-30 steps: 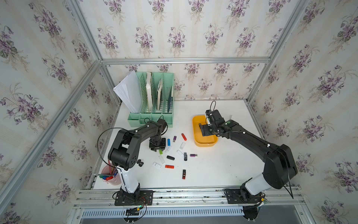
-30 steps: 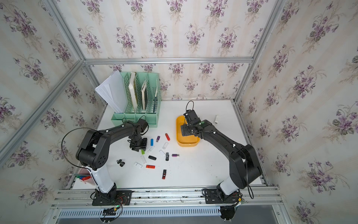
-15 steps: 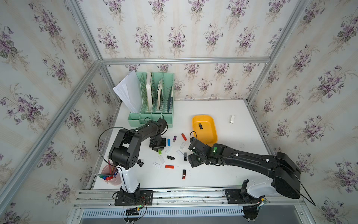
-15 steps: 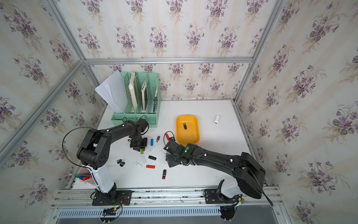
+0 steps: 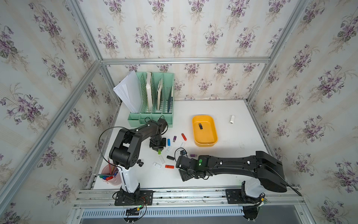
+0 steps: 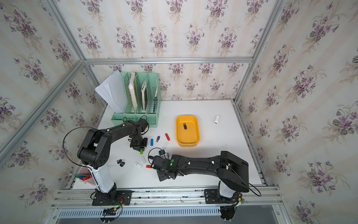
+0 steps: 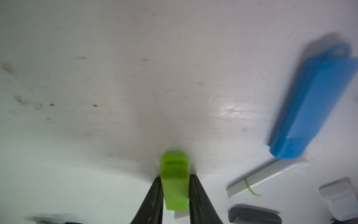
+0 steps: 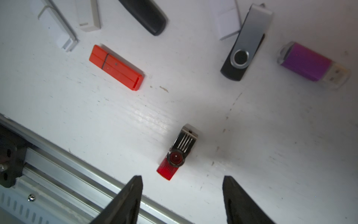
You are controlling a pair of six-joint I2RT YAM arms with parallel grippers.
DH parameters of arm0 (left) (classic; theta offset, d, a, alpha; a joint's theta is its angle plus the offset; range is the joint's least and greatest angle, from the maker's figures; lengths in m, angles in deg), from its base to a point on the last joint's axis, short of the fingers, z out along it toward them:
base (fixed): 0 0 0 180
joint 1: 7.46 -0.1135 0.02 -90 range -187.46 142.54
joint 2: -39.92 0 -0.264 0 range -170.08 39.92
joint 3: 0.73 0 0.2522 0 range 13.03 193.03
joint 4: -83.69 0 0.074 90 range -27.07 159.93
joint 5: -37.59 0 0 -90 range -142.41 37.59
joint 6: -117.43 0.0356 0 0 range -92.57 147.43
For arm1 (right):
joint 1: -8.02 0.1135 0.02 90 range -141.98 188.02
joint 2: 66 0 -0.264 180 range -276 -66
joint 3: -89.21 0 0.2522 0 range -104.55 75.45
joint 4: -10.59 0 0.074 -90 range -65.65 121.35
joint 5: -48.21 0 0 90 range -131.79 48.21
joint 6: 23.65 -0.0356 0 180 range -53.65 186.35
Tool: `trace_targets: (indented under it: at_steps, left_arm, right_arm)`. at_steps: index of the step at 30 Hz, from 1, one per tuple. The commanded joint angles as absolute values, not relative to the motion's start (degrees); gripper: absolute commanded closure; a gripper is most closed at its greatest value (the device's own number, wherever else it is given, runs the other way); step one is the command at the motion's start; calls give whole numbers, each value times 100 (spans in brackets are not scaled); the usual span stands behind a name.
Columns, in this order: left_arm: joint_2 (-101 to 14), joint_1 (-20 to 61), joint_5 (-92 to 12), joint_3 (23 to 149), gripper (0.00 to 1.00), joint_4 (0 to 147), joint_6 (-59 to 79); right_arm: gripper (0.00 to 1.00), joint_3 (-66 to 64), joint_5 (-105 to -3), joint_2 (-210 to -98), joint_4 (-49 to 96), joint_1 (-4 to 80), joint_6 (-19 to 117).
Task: Put the usb flash drive into the storage box
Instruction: Pick up the USB flash from the center of the board.
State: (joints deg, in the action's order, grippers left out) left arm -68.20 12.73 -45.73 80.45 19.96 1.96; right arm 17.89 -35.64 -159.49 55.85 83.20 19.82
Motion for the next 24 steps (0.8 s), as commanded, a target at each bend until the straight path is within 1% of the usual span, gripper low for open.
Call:
trace_targets:
  at_steps: [1,5,18,24]
  left_arm:
    - [-6957,1266,-4547,7963,74,2309,269]
    - [-6951,1266,-4538,7968,74,2302,299]
    - [-6964,1267,-4538,7964,75,2301,330]
    - [-6986,1250,-4538,7963,75,2300,350]
  right_arm:
    - [34,1781,-3587,-16064,5526,8352,1742]
    - [40,1771,-3555,-16196,5531,8353,1695]
    - [47,1495,-3517,-16752,5502,8326,1836]
    - [52,1414,-3454,-16890,5563,8232,1844]
